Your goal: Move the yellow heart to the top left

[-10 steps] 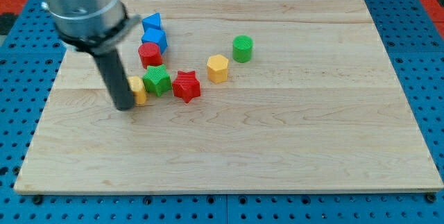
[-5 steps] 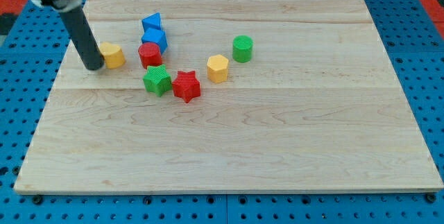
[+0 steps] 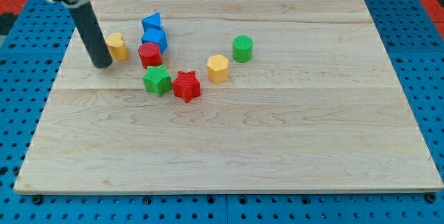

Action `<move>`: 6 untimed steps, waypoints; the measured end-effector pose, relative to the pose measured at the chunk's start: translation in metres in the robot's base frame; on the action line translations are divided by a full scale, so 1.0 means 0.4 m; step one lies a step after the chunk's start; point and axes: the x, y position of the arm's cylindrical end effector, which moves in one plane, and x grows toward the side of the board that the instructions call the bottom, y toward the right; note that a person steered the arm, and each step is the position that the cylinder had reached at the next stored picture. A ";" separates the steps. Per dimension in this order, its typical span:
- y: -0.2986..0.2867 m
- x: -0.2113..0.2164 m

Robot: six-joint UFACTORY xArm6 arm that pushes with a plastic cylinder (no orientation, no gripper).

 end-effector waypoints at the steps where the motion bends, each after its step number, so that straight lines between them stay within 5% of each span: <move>1: 0.067 -0.063; 4: -0.058 -0.389; 6: 0.016 -0.418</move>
